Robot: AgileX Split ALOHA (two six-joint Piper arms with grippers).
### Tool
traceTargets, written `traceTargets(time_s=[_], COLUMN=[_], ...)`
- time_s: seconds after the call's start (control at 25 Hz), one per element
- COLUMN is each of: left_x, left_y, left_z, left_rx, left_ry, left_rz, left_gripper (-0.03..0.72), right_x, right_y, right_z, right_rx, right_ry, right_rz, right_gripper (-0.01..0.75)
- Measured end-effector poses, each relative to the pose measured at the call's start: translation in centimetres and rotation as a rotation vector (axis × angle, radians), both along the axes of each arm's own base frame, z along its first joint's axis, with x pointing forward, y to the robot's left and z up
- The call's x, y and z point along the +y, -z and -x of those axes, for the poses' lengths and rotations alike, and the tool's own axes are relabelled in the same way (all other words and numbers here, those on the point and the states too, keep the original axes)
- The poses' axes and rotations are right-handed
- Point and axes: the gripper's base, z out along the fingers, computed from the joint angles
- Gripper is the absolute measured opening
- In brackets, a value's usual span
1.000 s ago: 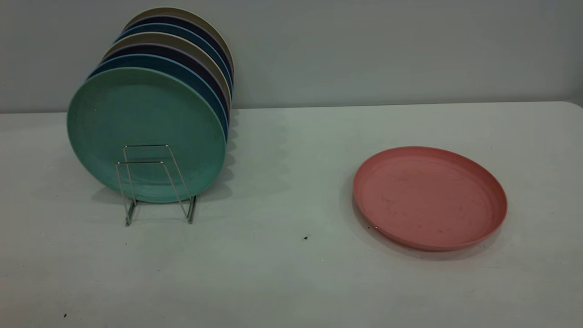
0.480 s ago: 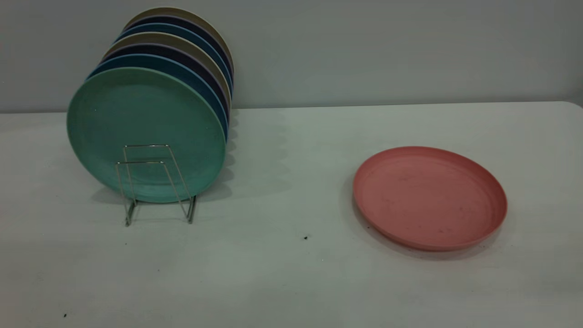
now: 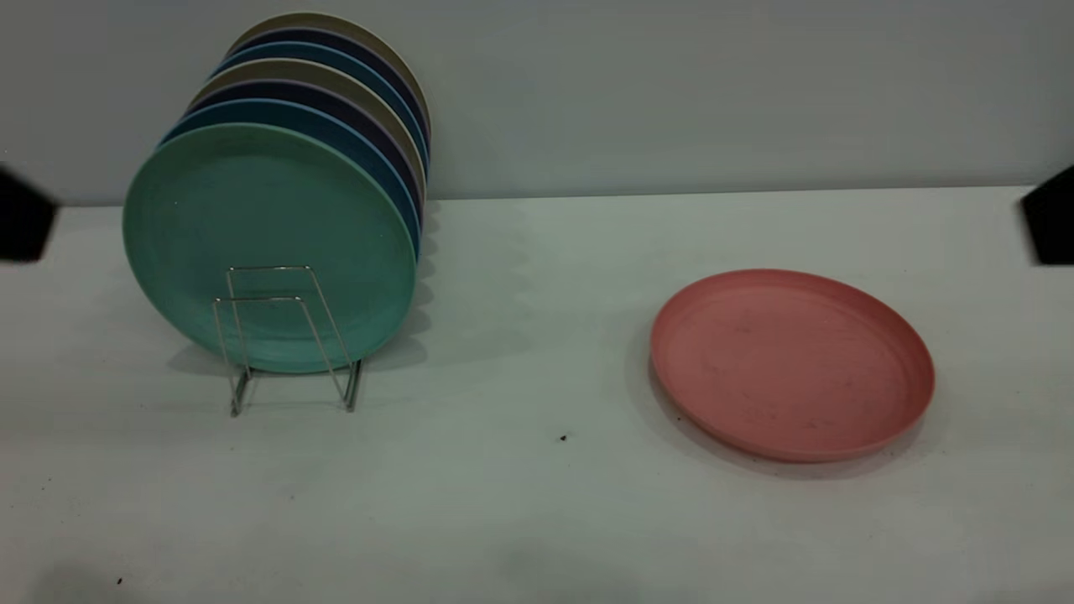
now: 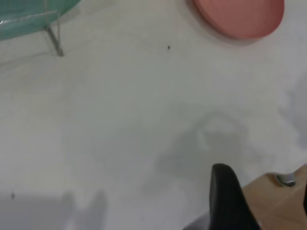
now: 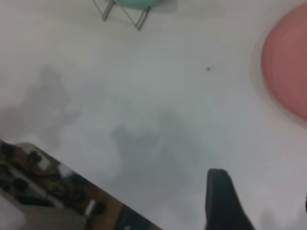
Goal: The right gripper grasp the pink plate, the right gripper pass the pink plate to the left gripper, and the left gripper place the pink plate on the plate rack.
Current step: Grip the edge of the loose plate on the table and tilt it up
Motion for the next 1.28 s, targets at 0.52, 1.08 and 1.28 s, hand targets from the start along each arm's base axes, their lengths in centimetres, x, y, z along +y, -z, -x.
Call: traceTargets(time_s=[0.52,1.08,1.28], left_x=[-0.3,-0.2,-0.3], left_y=[1.6,1.6,1.6], left_z=[-5.2,-5.2,-5.2], left_rx=[0.101,0.095,0.096], left_ry=[-0.019,-0.024,-0.023], left_rz=[0.04,0.037,0.037], left_gripper=[0.404,0.404,0.404], right_x=[-6.7,-10.0,-10.3], right_y=[4.8,16.2,18.9], right_z=[-9.7,-16.3,-17.6], right_rx=[0.229,0.379,0.404], right_ry=[0.209,0.323,0.334], right_rz=[-0.199,-0.104,-0.119], right_gripper=[0.426,0.426,0.426])
